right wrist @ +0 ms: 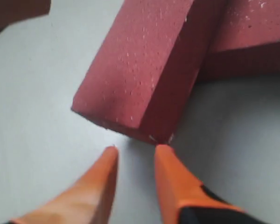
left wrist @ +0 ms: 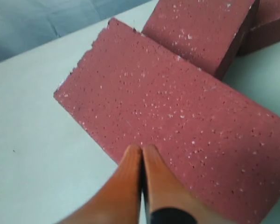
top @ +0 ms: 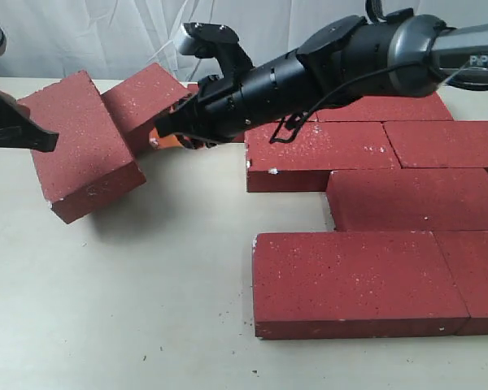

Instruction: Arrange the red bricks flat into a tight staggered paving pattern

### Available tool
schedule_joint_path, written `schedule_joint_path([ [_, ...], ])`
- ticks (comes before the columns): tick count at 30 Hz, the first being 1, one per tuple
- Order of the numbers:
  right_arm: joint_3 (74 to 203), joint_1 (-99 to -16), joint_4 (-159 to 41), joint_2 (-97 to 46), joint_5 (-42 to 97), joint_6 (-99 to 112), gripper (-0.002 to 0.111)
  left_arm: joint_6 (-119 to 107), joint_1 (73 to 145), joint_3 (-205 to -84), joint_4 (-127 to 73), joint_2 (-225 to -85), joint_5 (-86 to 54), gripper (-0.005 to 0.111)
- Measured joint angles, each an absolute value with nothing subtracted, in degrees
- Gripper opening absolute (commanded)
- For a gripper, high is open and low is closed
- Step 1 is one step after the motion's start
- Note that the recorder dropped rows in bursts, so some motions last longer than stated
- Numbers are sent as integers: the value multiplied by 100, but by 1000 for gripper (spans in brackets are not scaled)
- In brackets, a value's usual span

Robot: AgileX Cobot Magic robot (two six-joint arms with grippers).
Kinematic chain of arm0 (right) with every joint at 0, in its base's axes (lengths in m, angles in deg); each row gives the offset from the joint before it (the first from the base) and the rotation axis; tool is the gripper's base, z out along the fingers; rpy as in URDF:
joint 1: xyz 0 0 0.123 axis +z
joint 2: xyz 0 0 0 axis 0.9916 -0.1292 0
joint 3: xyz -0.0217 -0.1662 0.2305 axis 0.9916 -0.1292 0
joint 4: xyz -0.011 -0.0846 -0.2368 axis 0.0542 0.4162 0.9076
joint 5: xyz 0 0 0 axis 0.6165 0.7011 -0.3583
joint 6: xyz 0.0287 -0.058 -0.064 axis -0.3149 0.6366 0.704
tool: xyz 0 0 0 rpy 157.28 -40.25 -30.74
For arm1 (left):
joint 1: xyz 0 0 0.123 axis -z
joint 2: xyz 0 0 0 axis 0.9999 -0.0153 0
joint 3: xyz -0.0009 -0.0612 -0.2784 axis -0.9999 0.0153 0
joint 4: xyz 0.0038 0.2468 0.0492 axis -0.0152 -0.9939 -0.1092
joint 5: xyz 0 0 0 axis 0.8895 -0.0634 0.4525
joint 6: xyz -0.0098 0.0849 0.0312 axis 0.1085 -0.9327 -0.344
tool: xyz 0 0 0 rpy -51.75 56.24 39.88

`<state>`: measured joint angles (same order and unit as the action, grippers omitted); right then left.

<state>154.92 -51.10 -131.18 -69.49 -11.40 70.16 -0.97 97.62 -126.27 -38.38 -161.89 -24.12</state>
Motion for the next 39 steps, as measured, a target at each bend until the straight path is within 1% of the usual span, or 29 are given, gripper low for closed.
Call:
schedule_joint_path([
  [2, 15865, -5110, -13220, -7189, -1208, 6614, 84, -97, 9720, -12574, -3859, -16189, -2146, 0],
  [3, 16049, -5110, -13232, -7327, -1208, 6366, 86, -97, 9695, -12565, -3877, -16189, -2078, 0],
  [9, 16905, -5110, -13255, -8171, -1688, 5065, 85, -97, 9510, -12552, -3902, -16179, -1831, 0],
  [17, 17704, -5202, -13245, -8965, -2766, 4657, 85, -86, 9431, -12539, -3804, -16179, -1788, 0],
  [21, 18019, -5375, -13245, -9217, -2896, 4491, 85, -86, 9431, -12529, -3730, -16190, -1773, 0],
  [31, 18623, -5387, -13441, -9755, -3184, 4431, 84, -86, 9431, -12529, -3697, -16190, -1763, 0],
  [39, 18714, -5365, -13602, -9911, -3207, 4431, 84, -78, 9431, -12529, -3684, -16190, -1763, 0],
])
